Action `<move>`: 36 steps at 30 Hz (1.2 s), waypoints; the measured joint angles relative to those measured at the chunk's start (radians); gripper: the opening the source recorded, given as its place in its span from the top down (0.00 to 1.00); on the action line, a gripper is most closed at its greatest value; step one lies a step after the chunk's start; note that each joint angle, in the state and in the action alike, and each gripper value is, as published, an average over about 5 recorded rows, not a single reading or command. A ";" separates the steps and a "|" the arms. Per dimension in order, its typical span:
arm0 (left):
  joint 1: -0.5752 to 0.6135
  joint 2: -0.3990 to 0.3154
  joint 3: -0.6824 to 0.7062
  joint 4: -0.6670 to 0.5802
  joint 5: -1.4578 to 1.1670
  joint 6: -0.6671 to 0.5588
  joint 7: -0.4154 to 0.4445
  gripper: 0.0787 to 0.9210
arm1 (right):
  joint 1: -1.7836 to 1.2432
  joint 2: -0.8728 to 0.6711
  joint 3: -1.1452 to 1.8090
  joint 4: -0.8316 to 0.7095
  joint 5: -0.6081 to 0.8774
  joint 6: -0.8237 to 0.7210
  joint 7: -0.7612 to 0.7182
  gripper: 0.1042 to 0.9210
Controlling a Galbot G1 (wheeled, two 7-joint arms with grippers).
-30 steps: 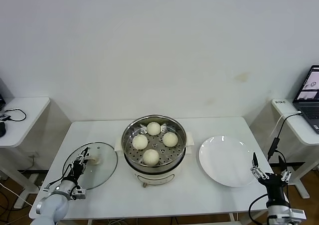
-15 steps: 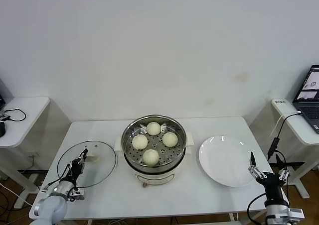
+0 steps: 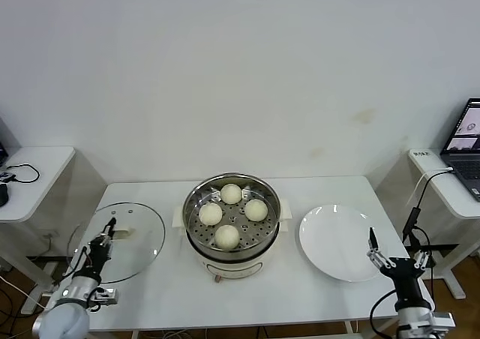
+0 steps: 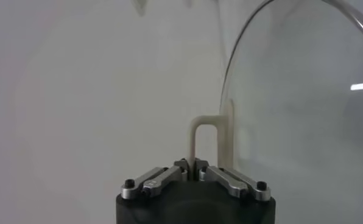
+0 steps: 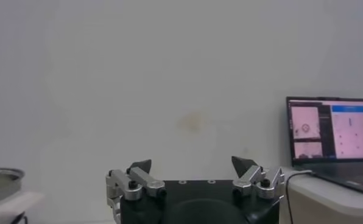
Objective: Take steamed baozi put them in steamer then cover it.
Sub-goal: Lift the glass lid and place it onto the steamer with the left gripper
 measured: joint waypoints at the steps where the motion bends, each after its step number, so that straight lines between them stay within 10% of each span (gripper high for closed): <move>1: 0.016 0.003 -0.011 -0.027 -0.011 0.015 0.013 0.94 | -0.001 -0.002 -0.002 0.001 -0.002 -0.001 -0.001 0.12; 20: 0.133 0.101 -0.035 -0.421 -0.218 0.216 0.176 0.94 | -0.001 0.006 -0.031 -0.012 -0.085 0.009 -0.017 0.12; 36: -0.152 0.153 0.330 -0.422 -0.230 0.404 0.263 0.94 | 0.034 0.071 -0.055 -0.050 -0.223 0.008 0.039 0.12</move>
